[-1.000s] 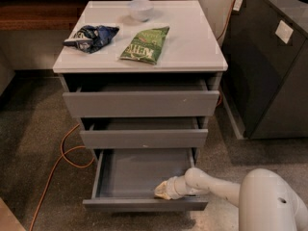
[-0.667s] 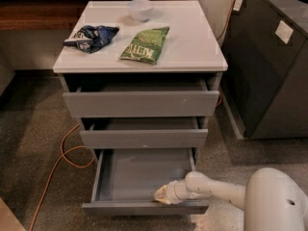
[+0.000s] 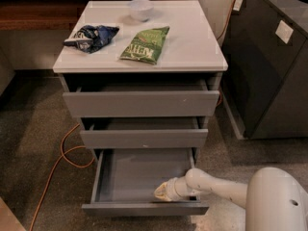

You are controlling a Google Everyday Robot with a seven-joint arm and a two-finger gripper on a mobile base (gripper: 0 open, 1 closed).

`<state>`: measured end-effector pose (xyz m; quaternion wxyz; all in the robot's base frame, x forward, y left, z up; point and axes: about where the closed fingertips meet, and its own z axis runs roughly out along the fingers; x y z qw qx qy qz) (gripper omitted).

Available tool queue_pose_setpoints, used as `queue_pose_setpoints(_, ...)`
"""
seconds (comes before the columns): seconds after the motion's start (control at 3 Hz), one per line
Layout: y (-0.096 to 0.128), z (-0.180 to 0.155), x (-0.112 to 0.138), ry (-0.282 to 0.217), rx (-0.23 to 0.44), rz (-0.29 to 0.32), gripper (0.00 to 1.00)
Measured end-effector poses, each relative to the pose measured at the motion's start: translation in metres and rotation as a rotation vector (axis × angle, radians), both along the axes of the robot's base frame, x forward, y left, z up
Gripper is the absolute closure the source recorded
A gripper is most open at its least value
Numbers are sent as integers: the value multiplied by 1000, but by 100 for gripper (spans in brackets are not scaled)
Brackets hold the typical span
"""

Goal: Open bottom drawer

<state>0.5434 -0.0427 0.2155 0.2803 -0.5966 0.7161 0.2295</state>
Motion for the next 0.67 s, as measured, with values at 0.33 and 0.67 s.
queue_pose_setpoints(0.33,0,18,29,-41,5,27,100)
queue_pose_setpoints(0.67,0,26,44,-60,16,39,100)
